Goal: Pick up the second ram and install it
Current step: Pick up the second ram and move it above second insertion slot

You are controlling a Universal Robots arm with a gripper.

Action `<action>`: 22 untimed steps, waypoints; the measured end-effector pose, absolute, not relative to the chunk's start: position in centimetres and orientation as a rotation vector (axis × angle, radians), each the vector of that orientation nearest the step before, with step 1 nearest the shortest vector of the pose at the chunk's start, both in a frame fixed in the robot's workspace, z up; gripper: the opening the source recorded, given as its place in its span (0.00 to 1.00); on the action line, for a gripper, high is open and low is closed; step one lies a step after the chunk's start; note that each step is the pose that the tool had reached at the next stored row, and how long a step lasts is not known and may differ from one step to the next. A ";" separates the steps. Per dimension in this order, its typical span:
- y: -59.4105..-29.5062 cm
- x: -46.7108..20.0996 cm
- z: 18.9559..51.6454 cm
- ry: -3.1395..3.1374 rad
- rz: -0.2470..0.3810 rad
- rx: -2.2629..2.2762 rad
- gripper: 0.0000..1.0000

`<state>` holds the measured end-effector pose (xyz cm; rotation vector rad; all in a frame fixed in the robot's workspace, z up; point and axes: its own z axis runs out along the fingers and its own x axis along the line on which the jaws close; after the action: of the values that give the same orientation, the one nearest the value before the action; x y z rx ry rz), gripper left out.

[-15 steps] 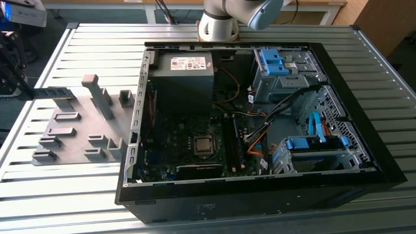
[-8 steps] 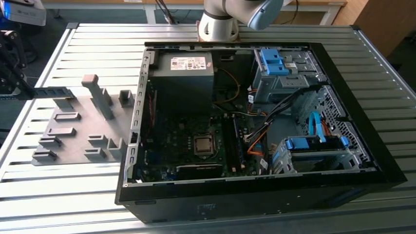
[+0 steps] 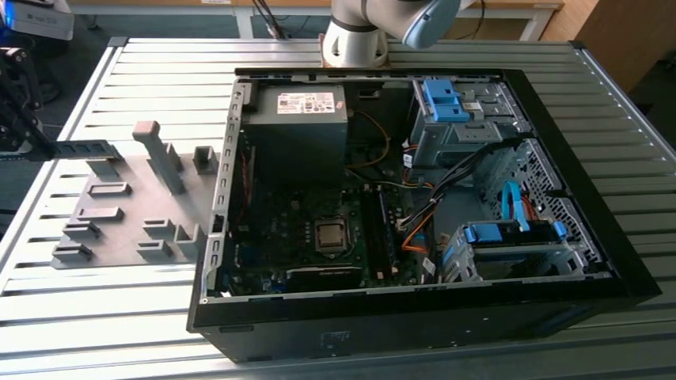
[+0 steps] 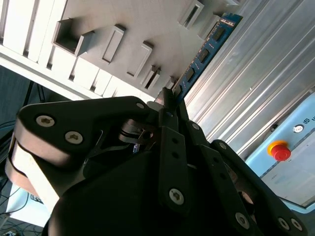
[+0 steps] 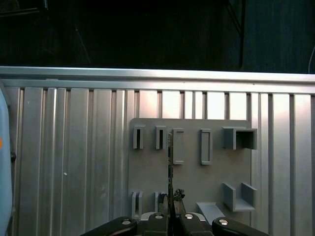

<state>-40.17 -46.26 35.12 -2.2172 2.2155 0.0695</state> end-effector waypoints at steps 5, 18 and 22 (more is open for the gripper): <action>-46.3 -40.2 35.3 2.216 0.069 -2.217 0.14; -46.3 -40.2 35.7 2.216 0.070 -2.217 0.14; -46.3 -40.2 35.8 2.216 0.069 -2.217 0.14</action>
<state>-40.17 -46.26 35.80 -2.2172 2.2156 0.0695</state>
